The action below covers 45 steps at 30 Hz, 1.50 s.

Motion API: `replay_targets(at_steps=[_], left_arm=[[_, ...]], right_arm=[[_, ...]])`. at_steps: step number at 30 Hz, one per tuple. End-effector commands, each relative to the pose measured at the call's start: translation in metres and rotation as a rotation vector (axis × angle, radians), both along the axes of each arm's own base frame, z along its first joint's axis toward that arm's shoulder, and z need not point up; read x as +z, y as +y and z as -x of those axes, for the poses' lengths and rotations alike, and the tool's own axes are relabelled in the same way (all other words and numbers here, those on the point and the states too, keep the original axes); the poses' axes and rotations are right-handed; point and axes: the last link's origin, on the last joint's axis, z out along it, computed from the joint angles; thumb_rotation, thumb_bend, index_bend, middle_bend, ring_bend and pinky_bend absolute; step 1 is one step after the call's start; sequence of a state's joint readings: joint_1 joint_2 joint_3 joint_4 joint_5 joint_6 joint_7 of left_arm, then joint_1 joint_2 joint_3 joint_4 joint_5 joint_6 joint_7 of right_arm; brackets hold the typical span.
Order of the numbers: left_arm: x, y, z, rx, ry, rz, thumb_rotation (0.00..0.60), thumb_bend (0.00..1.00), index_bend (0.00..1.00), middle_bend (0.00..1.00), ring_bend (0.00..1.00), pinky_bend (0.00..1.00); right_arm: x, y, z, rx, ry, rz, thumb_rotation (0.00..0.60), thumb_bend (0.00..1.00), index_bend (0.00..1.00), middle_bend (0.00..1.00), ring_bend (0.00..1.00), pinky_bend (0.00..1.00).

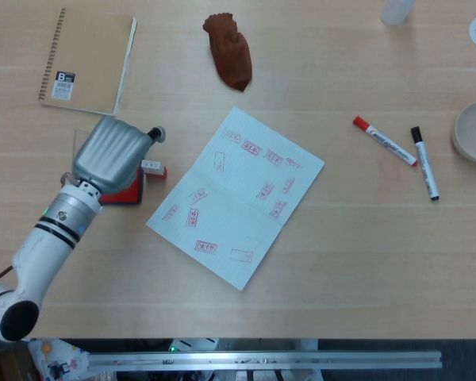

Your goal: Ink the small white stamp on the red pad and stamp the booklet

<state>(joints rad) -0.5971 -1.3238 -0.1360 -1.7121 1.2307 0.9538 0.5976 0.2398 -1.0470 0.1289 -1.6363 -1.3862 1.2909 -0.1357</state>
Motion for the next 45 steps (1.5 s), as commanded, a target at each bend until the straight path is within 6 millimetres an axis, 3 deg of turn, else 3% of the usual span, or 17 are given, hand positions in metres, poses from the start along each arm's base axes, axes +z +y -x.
replay_targets(at_steps=[1,24,45], left_arm=[[-0.011,0.004,0.0,0.011,0.017,0.007,0.6,0.18,0.39,1.0,1.0,1.0],[-0.056,0.016,0.021,0.104,0.147,0.01,0.6,0.18,0.43,1.0,1.0,1.0],[-0.069,0.008,0.02,0.106,0.164,0.048,0.6,0.18,0.43,1.0,1.0,1.0]], right_arm=[[-0.001,0.0,0.001,-0.002,0.001,-0.005,0.6,0.2,0.2,0.31,0.25,0.37],[-0.005,-0.001,0.009,-0.017,0.005,-0.017,0.6,0.2,0.2,0.31,0.25,0.37],[-0.006,0.002,0.016,-0.04,0.001,-0.013,0.6,0.2,0.2,0.31,0.25,0.37]])
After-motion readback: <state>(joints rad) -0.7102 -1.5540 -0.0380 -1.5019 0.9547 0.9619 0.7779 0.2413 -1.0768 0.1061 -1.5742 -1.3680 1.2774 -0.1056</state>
